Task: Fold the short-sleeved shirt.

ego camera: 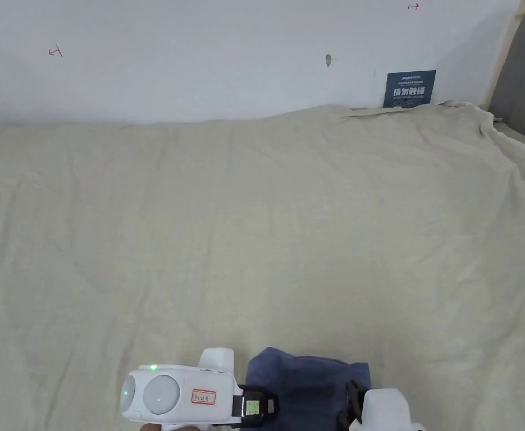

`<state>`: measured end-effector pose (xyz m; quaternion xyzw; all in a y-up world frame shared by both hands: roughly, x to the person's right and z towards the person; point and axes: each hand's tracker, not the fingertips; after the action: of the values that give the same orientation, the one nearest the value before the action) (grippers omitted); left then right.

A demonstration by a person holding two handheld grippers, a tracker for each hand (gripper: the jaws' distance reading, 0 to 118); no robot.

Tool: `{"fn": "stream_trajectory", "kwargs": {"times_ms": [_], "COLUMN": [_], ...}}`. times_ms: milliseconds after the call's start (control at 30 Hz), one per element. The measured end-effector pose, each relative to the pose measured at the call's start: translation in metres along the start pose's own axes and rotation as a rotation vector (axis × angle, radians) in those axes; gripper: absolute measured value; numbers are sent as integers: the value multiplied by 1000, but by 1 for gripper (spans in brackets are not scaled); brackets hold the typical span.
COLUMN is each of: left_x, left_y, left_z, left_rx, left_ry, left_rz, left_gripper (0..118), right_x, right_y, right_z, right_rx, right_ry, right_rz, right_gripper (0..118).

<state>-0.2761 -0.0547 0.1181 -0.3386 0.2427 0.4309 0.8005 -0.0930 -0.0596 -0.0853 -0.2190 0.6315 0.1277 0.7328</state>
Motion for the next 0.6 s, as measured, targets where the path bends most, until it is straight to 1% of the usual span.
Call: {"fn": "stream_trajectory", "kwargs": {"times_ms": [133, 167, 333, 433, 600], "left_x": [-9, -21, -67, -109, -174], "left_y": [19, 25, 49, 61, 75], "left_z": [27, 36, 96, 136, 204], "left_rx": [18, 25, 67, 96, 128], "left_ry": [41, 52, 187, 267, 387], "left_rz": [-68, -76, -62, -34, 17], "left_gripper": [23, 23, 23, 23, 23], "right_x": [6, 7, 8, 7, 4], "right_y": [34, 42, 72, 84, 102], "right_z": [19, 23, 38, 41, 44], "right_rx": [101, 127, 207, 234, 273], "right_ry": [2, 7, 0, 2, -2], "right_rz": [19, 31, 66, 78, 75], "right_gripper": [0, 0, 0, 0, 0]}}
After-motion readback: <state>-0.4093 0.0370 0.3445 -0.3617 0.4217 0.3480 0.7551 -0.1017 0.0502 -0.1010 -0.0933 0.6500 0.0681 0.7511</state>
